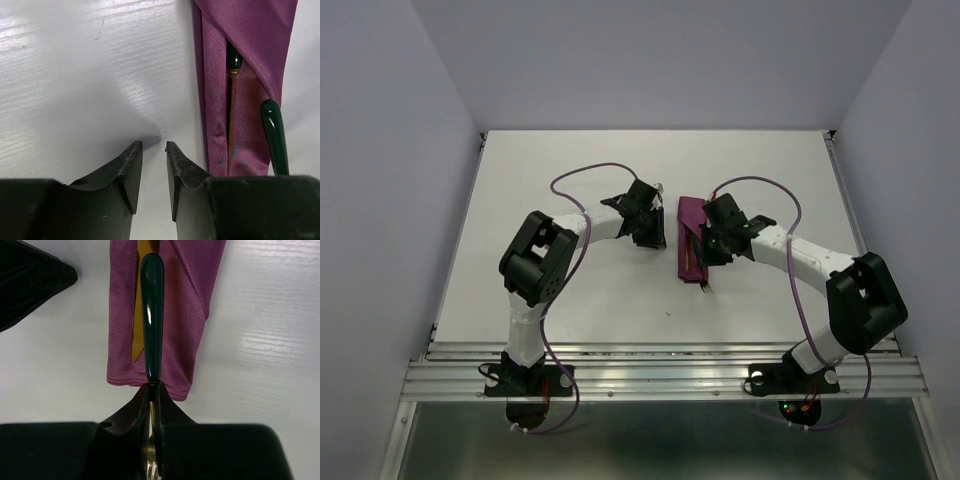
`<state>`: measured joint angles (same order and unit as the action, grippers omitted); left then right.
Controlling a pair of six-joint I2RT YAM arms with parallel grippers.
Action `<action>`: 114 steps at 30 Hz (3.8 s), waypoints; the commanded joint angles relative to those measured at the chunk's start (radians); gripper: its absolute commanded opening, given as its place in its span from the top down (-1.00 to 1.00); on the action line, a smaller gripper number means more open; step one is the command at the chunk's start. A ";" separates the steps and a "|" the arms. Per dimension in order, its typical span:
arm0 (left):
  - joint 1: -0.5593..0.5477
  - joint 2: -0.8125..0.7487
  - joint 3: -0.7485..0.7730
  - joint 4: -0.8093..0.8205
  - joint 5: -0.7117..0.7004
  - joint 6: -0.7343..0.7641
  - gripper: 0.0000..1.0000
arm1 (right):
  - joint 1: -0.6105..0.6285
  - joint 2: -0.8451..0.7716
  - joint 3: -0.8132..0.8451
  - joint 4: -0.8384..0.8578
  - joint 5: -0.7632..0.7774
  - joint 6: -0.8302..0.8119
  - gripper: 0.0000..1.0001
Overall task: Fold the napkin into a case and place the utensils inside
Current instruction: Stuff the fork into the folded napkin.
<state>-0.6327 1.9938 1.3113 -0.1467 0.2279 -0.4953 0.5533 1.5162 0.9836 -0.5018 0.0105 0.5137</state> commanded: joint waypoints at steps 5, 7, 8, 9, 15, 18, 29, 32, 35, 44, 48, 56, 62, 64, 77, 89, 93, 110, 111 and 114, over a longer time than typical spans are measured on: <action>0.011 -0.055 -0.018 -0.030 -0.016 0.024 0.25 | 0.016 0.047 -0.011 0.019 0.020 0.071 0.99; 0.011 -0.053 -0.017 -0.031 -0.016 0.024 0.25 | 0.016 0.053 -0.008 0.020 0.031 0.080 0.99; 0.011 -0.052 -0.015 -0.031 -0.015 0.024 0.25 | 0.016 0.061 -0.007 0.019 0.046 0.083 0.99; 0.011 -0.050 -0.014 -0.031 -0.015 0.026 0.25 | 0.016 0.065 -0.002 0.019 0.057 0.088 0.99; 0.011 -0.050 -0.014 -0.034 -0.015 0.026 0.25 | 0.016 0.114 0.030 0.026 0.111 0.103 0.99; 0.011 -0.052 -0.012 -0.039 -0.018 0.031 0.25 | 0.016 0.137 0.058 0.029 0.147 0.091 0.99; 0.019 -0.064 -0.023 -0.048 -0.029 0.040 0.25 | 0.016 0.213 0.153 0.028 0.180 0.043 0.99; 0.021 -0.067 -0.027 -0.048 -0.032 0.041 0.25 | 0.016 0.237 0.173 0.025 0.198 0.036 0.99; 0.021 -0.067 -0.029 -0.048 -0.032 0.044 0.25 | 0.016 0.256 0.187 0.023 0.206 0.029 0.99; 0.021 -0.073 -0.038 -0.042 -0.016 0.049 0.25 | -0.013 0.303 0.236 0.025 0.227 0.014 0.99; 0.019 -0.072 -0.034 -0.042 0.045 0.072 0.25 | -0.013 0.318 0.256 0.025 0.232 0.005 0.99; -0.001 -0.098 -0.066 0.028 0.189 0.060 0.40 | -0.032 0.332 0.279 0.028 0.246 -0.012 0.99; -0.016 -0.096 -0.080 0.062 0.238 0.040 0.59 | -0.050 0.341 0.285 0.037 0.258 -0.030 0.99; -0.021 -0.093 -0.076 0.065 0.244 0.037 0.61 | -0.050 0.348 0.293 0.040 0.258 -0.035 0.97; -0.028 -0.066 -0.067 0.067 0.246 0.032 0.64 | -0.050 0.276 0.213 0.062 0.191 -0.024 0.45; -0.032 -0.052 -0.058 0.062 0.246 0.034 0.64 | -0.021 0.266 0.176 0.059 0.215 -0.024 0.54; -0.032 -0.052 -0.060 0.062 0.246 0.034 0.64 | -0.021 0.279 0.182 0.059 0.227 -0.024 0.78; -0.032 -0.058 -0.069 0.042 0.237 0.054 0.64 | -0.021 0.354 0.306 0.062 0.344 -0.052 0.99; -0.032 -0.058 -0.069 0.041 0.237 0.054 0.64 | -0.021 0.357 0.311 0.062 0.345 -0.055 0.99; -0.030 -0.058 -0.066 0.038 0.237 0.058 0.64 | -0.030 0.375 0.332 0.065 0.353 -0.066 0.99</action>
<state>-0.6598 1.9648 1.2434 -0.0971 0.4591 -0.4606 0.5251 1.8755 1.2568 -0.4637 0.3187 0.4698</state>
